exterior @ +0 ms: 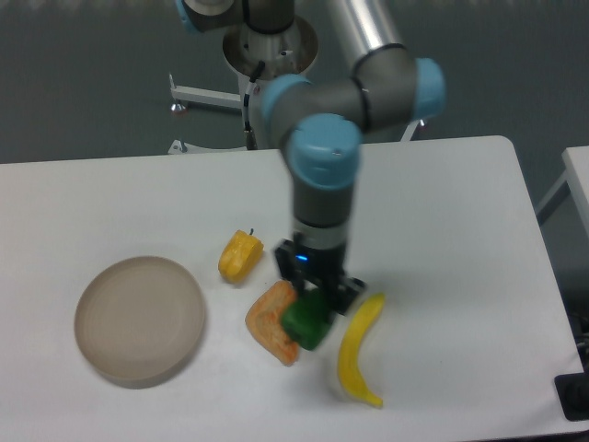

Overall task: Place the green pepper on the plate
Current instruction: 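Carry the held green pepper over the orange item toward the beige plate, then lower the green pepper onto the beige plate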

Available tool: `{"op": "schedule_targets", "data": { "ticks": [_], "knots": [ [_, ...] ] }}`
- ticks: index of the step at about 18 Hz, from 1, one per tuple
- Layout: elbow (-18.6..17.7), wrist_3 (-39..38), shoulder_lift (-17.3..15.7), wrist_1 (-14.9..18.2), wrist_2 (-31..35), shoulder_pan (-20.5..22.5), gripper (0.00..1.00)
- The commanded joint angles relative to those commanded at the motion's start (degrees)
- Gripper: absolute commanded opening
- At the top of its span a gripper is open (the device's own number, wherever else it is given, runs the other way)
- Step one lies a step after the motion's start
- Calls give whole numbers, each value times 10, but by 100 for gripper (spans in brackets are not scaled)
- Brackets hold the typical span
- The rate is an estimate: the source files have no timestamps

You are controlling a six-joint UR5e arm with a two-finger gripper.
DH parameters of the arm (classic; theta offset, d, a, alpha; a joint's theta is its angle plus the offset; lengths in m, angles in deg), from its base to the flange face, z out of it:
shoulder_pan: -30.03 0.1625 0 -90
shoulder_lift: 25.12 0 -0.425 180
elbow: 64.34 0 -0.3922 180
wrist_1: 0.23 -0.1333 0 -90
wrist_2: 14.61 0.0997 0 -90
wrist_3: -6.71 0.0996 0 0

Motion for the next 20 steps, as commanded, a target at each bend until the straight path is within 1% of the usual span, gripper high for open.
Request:
{"op": "schedule_targets", "data": {
  "ticks": [3,6,7,9,10,12,16,20],
  "knots": [
    [-20,-73,1,-12,-11,-32,48],
    [-29,-139,10,-19,-25,-51,50],
    [-29,-149,17,-19,-25,-61,53],
    [-29,-161,25,-24,-25,-73,54],
    [-30,-170,30,-32,-25,-78,51],
    [-29,-185,34,-46,-25,-94,48],
    [-29,-187,56,-49,-25,-119,47],
    [-28,-189,69,-60,-25,-135,47]
  ]
}}
